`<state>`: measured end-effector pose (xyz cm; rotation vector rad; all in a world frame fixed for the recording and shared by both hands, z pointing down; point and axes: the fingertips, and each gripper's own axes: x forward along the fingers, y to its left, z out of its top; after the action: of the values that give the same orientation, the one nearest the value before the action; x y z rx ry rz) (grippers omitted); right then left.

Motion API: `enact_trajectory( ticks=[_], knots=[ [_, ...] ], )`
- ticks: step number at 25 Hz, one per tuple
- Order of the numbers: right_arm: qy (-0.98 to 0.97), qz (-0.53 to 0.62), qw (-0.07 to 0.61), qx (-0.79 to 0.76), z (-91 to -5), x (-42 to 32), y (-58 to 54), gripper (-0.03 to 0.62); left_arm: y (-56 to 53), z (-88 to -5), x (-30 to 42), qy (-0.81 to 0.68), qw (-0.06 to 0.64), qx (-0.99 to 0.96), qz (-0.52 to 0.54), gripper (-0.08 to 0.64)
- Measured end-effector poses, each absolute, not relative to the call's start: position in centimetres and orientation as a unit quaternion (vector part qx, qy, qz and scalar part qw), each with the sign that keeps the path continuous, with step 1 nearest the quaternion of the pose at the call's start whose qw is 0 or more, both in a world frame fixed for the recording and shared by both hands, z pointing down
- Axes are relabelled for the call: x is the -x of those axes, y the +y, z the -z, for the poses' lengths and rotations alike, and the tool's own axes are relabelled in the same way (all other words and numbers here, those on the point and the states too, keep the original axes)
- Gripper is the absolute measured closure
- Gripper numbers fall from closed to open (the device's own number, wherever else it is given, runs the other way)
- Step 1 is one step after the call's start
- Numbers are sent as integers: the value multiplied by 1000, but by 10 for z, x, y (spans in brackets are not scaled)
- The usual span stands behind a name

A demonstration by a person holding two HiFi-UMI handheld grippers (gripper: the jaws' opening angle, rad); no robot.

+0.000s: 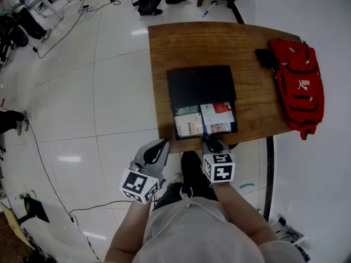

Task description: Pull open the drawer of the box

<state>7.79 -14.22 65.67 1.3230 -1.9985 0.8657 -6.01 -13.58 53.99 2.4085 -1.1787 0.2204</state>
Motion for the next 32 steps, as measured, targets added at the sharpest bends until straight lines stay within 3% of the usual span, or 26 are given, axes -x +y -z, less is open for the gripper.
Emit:
enact_trajectory(
  ticks=[11,15,18,24,27,29,32],
  knots=[
    [-745,-343,277,-501,-654,-81,-137,517,-125,-539,62,-426,223,-872,-87,554],
    [-755,-318,278,-502,-646,-78,-137,436,-128,-536,63,-437,203,-871,-97,554],
    [-760,-300,268,-511,-630,-82,-137,433,-134,-528,60,-439,197,-872,-86,554],
    [-802,-155,155,-556,-505,-86,-180,533,-145,-485,59,-438,163,-882,-58,554],
    [-813,-110,101,-563,-447,-86,-199,551,-155,-450,68,-456,123,-881,-34,554],
    [-816,-90,79,-565,-419,-88,-199,589,-157,-426,76,-471,102,-876,-15,554],
    [-824,-58,64,-559,-391,-84,-190,589,-154,-394,84,-480,76,-874,10,554]
  ],
)
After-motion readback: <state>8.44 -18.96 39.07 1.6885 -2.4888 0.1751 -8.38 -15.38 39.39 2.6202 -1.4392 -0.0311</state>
